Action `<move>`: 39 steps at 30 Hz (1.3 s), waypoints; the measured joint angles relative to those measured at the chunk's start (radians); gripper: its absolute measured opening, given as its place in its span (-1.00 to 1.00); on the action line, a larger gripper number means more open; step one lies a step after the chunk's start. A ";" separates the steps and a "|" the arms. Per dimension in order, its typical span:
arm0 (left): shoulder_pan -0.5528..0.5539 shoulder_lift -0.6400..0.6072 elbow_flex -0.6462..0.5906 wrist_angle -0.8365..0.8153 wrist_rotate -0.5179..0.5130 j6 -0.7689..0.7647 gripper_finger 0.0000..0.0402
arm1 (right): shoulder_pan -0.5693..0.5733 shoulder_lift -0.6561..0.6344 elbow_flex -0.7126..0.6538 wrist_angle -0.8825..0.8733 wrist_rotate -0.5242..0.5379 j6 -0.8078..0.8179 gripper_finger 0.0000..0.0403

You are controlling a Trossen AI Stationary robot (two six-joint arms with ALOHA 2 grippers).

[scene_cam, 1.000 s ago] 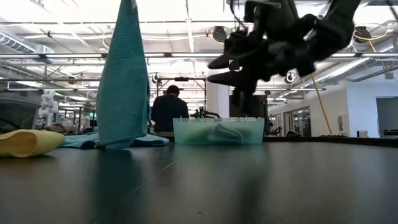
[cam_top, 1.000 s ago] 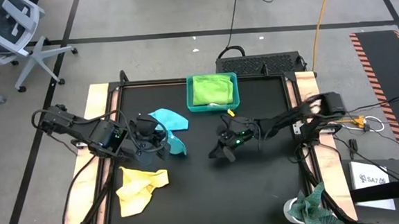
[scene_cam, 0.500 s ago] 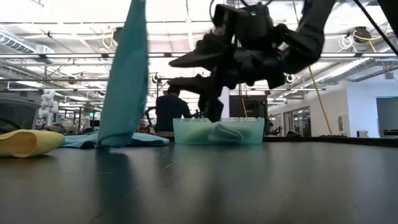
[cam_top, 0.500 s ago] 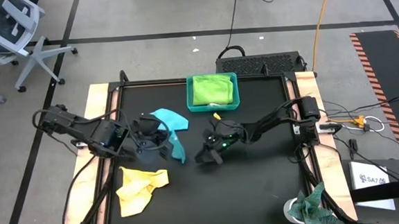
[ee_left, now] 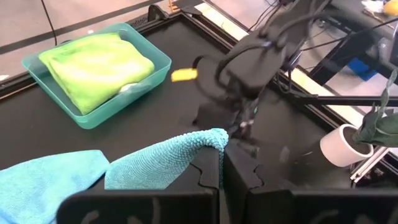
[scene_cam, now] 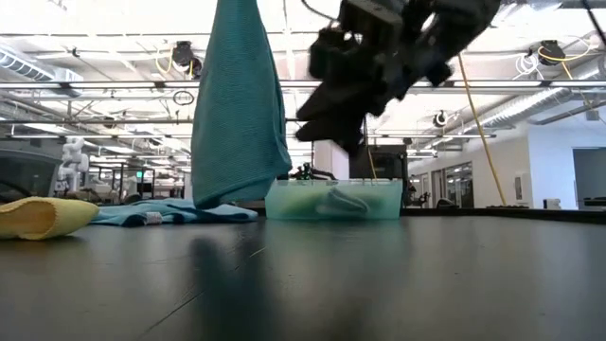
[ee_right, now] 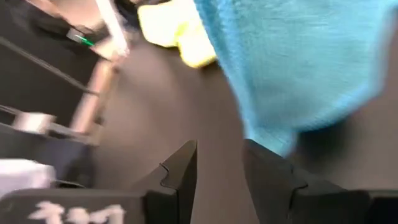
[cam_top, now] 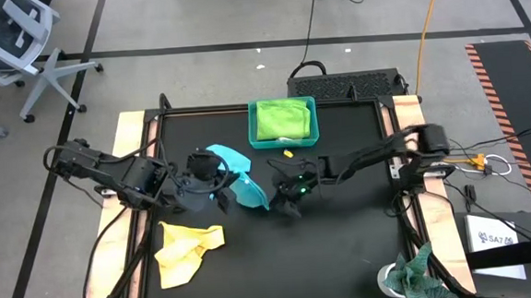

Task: Fold microfiber towels
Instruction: Fold the bottom blue microfiber towel

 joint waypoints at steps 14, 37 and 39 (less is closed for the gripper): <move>0.009 0.000 0.000 0.021 -0.047 -0.001 -0.98 | 0.084 -0.125 0.000 -0.060 0.469 -0.280 -0.41; 0.078 0.000 0.000 0.022 -0.083 0.043 -0.99 | 0.085 -0.125 -0.001 0.007 0.552 -0.304 -0.41; 0.078 0.000 0.000 0.024 -0.083 0.043 -0.98 | 0.085 -0.125 -0.001 0.045 0.566 -0.320 -0.41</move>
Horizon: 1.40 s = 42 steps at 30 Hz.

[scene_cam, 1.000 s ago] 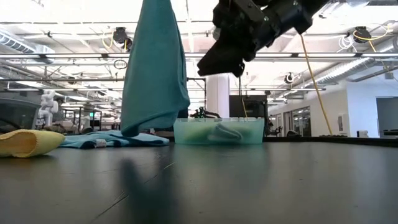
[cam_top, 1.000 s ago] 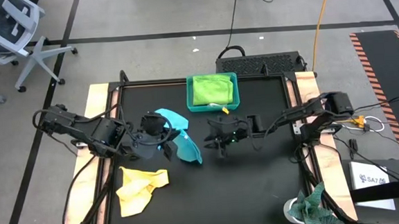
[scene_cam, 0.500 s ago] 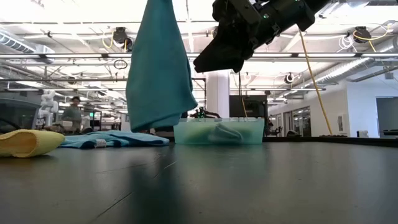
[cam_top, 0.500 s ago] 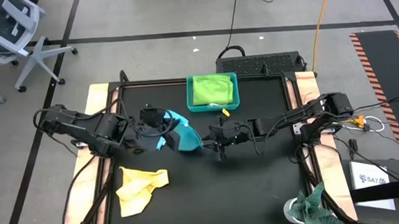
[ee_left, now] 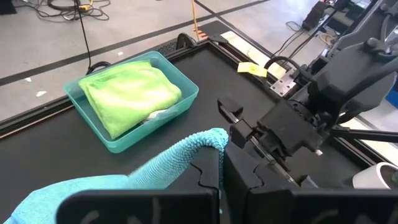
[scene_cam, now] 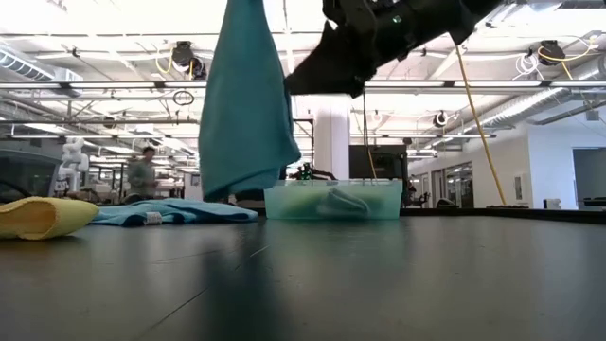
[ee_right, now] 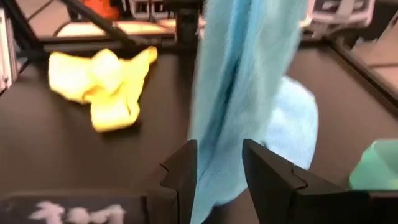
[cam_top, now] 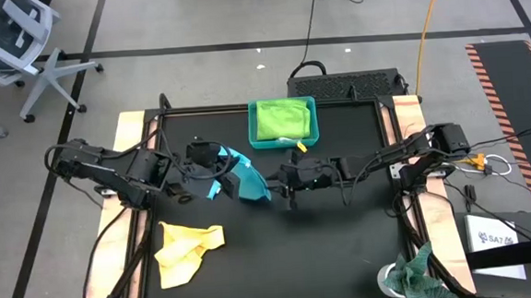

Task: Fold microfiber towels
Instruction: Fold the bottom blue microfiber towel

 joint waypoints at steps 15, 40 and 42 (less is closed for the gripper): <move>0.000 0.000 0.000 0.084 0.035 0.055 -0.98 | -0.039 0.000 0.000 0.018 0.037 -0.081 -0.41; -0.014 0.000 0.000 0.093 0.107 0.043 -0.98 | -0.085 -0.062 -0.001 -0.187 0.030 -0.275 -0.41; -0.014 0.000 0.000 0.093 0.108 0.042 -0.98 | -0.089 -0.082 0.000 -0.186 0.033 -0.300 -0.41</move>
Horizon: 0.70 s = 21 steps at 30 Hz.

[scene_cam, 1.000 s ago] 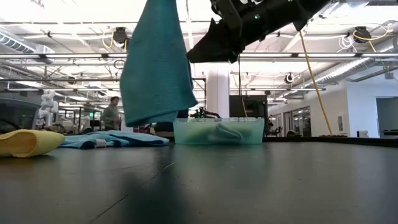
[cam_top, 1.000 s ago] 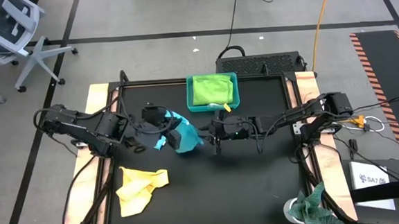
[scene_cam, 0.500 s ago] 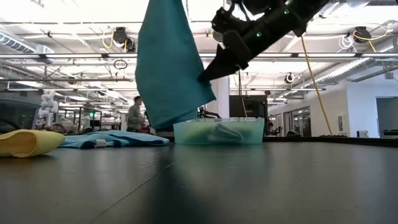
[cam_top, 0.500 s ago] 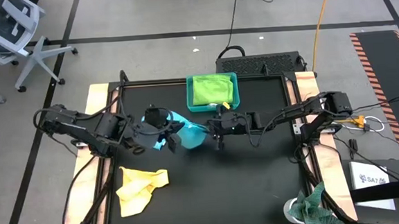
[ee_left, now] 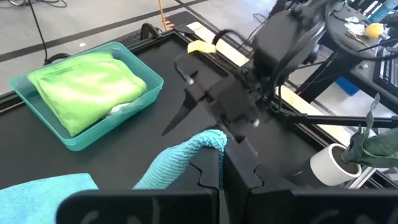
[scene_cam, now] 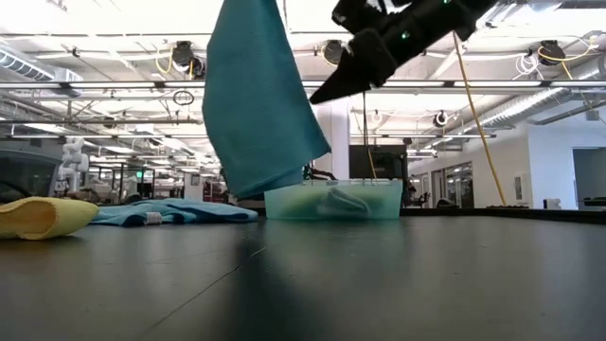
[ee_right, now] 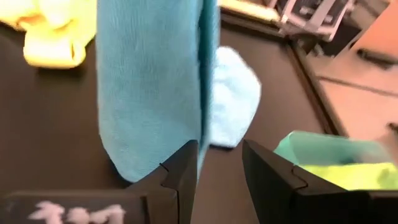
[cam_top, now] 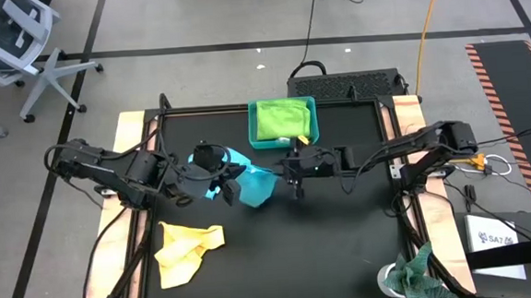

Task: Fold microfiber towels
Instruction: Fold the bottom blue microfiber towel

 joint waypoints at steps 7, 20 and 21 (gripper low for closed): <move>0.000 0.000 0.000 0.000 0.000 -0.008 -0.98 | -0.030 -0.027 0.000 -0.003 0.003 -0.007 -0.41; 0.003 0.000 0.000 0.002 -0.002 -0.011 -0.97 | 0.051 -0.027 -0.015 0.013 -0.003 0.121 -0.41; 0.002 0.000 0.000 0.002 -0.003 -0.011 -0.98 | 0.057 -0.027 -0.024 0.017 -0.003 0.125 -0.41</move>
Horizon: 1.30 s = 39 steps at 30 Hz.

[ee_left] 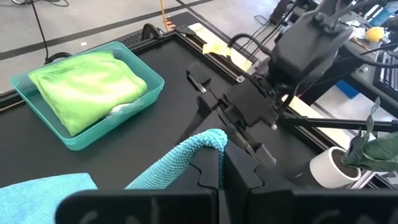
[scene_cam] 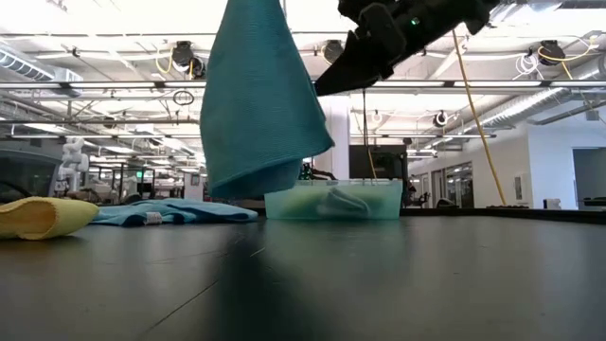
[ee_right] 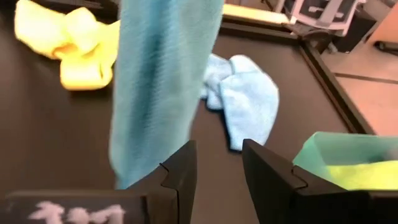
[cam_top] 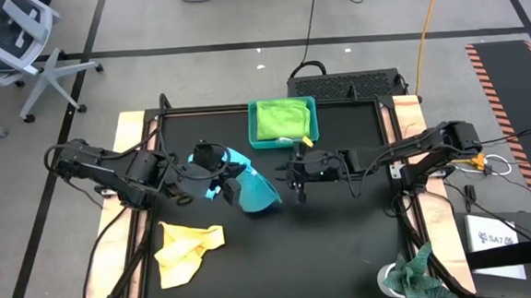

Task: Fold microfiber towels
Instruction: Fold the bottom blue microfiber towel

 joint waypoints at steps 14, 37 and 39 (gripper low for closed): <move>0.000 0.000 0.000 0.003 0.000 -0.001 -0.97 | 0.001 0.005 -0.044 0.065 0.006 0.049 -0.41; 0.000 0.000 0.000 0.002 -0.001 0.002 -0.97 | 0.041 0.005 -0.044 0.125 0.002 0.129 -0.41; 0.000 0.000 0.000 0.003 -0.001 0.005 -0.98 | 0.041 0.005 -0.044 0.125 0.002 0.130 -0.41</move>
